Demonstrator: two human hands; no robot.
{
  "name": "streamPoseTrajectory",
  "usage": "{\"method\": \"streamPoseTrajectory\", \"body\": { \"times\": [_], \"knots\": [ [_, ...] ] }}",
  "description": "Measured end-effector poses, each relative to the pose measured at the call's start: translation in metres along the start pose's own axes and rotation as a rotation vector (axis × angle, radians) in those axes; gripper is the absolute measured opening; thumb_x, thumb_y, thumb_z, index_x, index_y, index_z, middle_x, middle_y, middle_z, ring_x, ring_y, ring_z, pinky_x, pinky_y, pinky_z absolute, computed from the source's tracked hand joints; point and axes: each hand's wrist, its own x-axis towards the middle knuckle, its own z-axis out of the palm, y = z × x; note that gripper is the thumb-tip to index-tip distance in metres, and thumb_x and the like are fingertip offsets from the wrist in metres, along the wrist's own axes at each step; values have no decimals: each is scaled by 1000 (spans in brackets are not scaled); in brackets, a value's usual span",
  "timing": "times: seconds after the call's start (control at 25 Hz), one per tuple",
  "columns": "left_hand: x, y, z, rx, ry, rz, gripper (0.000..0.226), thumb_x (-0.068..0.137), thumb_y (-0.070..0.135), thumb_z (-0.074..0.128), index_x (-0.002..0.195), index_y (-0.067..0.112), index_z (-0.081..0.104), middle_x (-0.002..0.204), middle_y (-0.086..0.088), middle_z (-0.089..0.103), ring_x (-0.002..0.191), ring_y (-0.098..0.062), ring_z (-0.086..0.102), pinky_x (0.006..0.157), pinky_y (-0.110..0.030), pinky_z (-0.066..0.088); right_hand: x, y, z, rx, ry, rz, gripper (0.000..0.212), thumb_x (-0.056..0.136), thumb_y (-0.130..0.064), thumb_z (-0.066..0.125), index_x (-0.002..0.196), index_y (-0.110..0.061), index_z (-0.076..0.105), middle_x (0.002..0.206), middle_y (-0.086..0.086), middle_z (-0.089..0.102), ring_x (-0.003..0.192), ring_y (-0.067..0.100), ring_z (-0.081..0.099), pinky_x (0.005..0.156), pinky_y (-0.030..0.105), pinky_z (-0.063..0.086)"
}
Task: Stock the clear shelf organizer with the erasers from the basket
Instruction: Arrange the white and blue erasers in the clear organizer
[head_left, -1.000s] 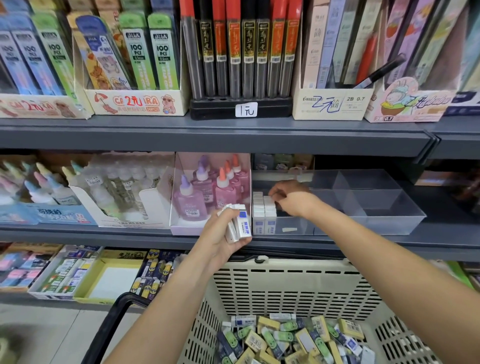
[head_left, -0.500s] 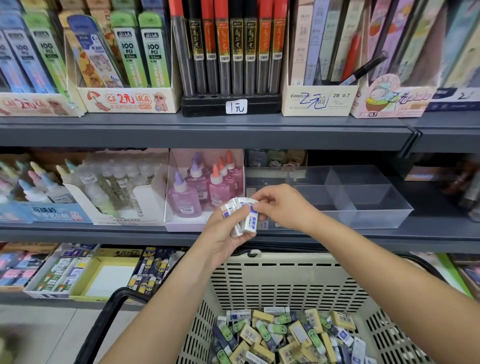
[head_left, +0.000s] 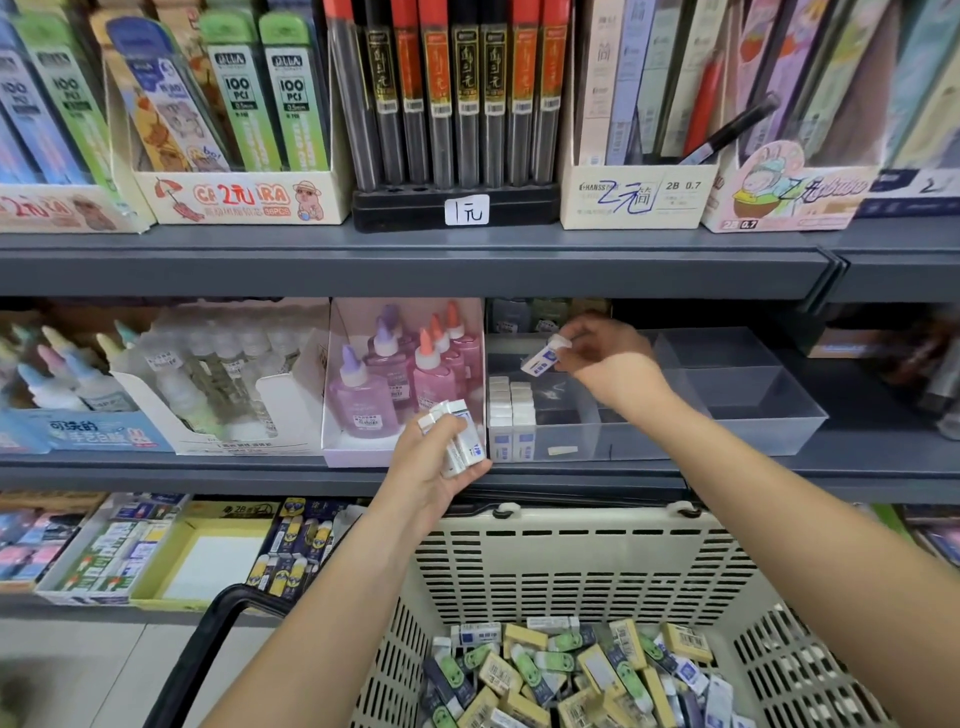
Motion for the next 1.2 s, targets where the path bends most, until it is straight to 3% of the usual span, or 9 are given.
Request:
{"method": "streamPoseTrajectory", "body": {
  "times": [0.2,0.4,0.56,0.64,0.8,1.08,1.2],
  "knots": [
    [4,-1,-3,-53,2,-10,13,86,7,56,96,14,54,85,-15,64,80,-30,61,50,-29,53,9,-7,15,-301,-136,-115,10,88,-19,58,95,-25,58,95,-4,65,86,15,60,77,19,43],
    [3,-2,-4,-72,-9,-15,11,87,6,55,95,13,54,88,-17,64,79,-30,61,50,-29,53,12,-4,31,-452,-250,-114,19,95,-21,48,112,-20,57,115,5,64,99,24,60,84,28,46],
    [3,-1,-4,-77,-26,-20,11,88,6,54,97,13,53,88,-17,64,77,-29,62,51,-29,54,14,-1,35,-520,-265,-129,11,94,-17,47,97,-25,53,107,3,64,87,21,55,75,28,45],
    [3,-1,-4,-80,-27,-23,11,88,6,54,96,12,54,85,-16,64,76,-28,62,51,-29,53,13,2,38,-566,-278,-140,14,94,-15,43,101,-21,54,106,5,64,87,23,55,75,29,47],
    [3,-2,-3,-79,-24,-20,10,88,7,54,97,12,53,87,-17,63,79,-29,61,51,-29,54,7,9,39,-483,-298,-80,18,94,-13,42,111,-15,47,91,3,52,69,14,47,59,24,37],
    [-3,0,-2,-55,-24,-17,12,88,7,55,98,12,52,87,-16,64,81,-29,61,52,-30,55,8,2,35,-569,-364,-45,20,94,-15,42,112,-7,49,105,12,59,85,25,55,71,30,45],
    [-7,5,0,-51,-16,-20,12,89,7,54,99,12,52,88,-16,64,81,-30,61,52,-30,55,6,-1,35,-604,-361,-38,19,92,-14,42,104,-5,54,100,14,61,79,26,55,67,29,45]
  ]
}}
